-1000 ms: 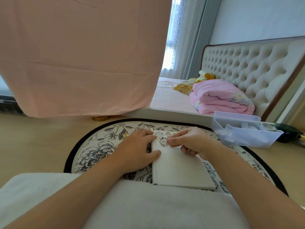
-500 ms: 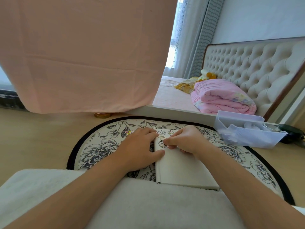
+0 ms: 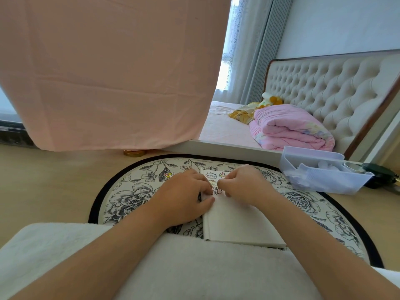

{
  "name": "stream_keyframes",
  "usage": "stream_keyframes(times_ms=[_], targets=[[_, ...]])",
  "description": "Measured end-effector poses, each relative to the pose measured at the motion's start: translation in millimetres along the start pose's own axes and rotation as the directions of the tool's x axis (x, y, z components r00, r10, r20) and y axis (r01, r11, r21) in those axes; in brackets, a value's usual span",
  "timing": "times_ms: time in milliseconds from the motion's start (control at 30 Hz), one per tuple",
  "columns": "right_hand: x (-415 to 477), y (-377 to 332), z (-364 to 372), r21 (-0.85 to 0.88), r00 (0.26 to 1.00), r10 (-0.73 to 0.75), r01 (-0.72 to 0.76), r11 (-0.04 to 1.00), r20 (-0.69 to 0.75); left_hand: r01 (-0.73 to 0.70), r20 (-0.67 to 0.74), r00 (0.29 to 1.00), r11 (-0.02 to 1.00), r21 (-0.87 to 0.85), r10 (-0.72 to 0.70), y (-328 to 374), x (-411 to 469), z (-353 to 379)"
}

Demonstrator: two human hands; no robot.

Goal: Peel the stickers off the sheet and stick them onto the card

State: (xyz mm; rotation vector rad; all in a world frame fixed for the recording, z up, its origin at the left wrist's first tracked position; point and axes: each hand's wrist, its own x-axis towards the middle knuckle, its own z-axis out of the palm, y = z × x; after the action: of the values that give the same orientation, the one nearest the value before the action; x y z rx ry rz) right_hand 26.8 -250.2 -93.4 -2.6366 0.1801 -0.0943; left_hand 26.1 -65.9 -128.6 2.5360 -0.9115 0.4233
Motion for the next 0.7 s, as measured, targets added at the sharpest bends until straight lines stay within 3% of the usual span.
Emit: stream_keyframes(times_ms=[67, 200, 300, 467, 700], targets=[[-5.0, 3.2, -6.9, -0.044, 0.999, -0.025, 0.023, 0.999, -0.039, -0.010, 0.001, 1.000, 1.000, -0.004, 0.010, -0.2, -0.6, 0.0], [-16.9, 10.3, -10.0, 0.062, 0.994, -0.106, 0.105, 0.993, 0.007, -0.027, 0.005, 1.000, 1.000, 0.011, 0.027, -1.1, -2.7, 1.8], [-25.3, 19.4, -4.9, -0.092, 0.968, -0.248, 0.250, 0.964, 0.039, -0.054, 0.014, 0.998, 0.998, 0.039, 0.053, 0.1, -3.7, 0.5], [-42.0, 27.7, 0.4, -0.366, 0.891, -0.434, 0.450, 0.814, 0.132, -0.075, 0.044, 0.996, 0.994, 0.077, 0.071, 0.4, -5.3, 1.3], [-44.5, 23.3, 1.8, -0.416, 0.882, -0.452, 0.464, 0.782, 0.134, 0.041, 0.027, 0.999, 0.999, -0.018, -0.041, 4.4, -7.6, 3.0]])
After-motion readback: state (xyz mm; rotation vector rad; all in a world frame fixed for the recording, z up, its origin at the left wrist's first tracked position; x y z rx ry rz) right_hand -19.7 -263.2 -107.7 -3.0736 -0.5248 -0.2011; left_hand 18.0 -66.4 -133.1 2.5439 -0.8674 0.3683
